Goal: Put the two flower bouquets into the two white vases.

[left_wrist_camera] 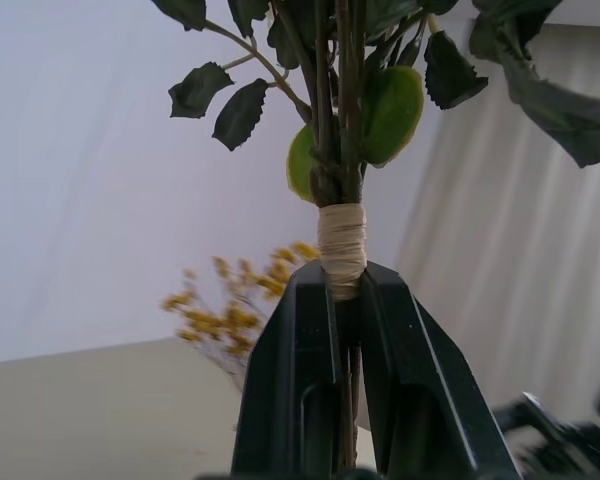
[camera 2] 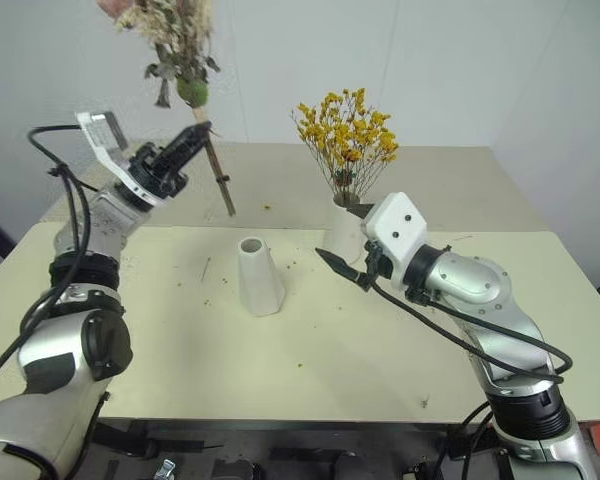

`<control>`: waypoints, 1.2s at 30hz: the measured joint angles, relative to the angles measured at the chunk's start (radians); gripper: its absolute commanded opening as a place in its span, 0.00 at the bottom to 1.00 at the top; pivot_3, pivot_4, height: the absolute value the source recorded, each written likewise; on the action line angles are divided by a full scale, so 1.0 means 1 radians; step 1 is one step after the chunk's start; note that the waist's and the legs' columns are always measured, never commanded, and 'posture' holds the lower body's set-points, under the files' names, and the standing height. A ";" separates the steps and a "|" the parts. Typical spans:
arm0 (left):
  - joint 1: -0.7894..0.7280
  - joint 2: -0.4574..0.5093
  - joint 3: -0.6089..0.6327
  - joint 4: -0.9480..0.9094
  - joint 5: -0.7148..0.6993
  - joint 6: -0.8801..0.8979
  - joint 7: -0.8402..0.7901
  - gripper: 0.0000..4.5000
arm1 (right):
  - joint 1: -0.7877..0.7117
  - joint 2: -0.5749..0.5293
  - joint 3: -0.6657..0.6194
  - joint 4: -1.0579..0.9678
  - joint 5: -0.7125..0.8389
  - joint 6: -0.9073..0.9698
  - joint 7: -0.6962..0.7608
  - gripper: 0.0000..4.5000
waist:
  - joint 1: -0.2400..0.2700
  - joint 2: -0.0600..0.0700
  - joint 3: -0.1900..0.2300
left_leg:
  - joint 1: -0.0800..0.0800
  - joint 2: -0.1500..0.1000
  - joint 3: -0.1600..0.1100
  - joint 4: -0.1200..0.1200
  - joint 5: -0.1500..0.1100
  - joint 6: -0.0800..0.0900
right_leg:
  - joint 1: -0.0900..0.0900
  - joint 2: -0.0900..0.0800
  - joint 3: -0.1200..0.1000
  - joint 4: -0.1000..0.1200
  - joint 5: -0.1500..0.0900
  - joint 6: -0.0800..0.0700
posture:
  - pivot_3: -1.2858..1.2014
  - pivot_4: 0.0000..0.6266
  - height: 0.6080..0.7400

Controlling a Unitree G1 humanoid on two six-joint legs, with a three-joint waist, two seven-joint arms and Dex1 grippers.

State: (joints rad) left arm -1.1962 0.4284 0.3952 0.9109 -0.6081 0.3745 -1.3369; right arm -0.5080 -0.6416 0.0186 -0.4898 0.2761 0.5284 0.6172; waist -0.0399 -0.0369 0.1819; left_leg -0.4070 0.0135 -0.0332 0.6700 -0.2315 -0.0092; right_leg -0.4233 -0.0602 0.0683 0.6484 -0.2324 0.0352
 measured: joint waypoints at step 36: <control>0.045 -0.025 -0.064 -0.103 -0.020 0.196 -0.088 0.02 | 0.059 -0.025 -0.028 -0.058 -0.014 0.046 -0.009 1.00 | -0.003 0.000 0.000 | 0.001 0.000 0.000 0.001 0.000 0.000 | 0.000 0.000 0.000 0.000 0.000 0.000 | 0.52 0.24 1.00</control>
State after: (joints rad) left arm -1.1508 0.4033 0.3308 0.8083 -0.6278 0.5709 -1.4248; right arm -0.4495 -0.6664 -0.0094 -0.5480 0.2618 0.5749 0.6078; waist -0.0430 -0.0370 0.1819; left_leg -0.4064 0.0138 -0.0335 0.6710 -0.2315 -0.0091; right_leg -0.4234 -0.0598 0.0687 0.6480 -0.2325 0.0353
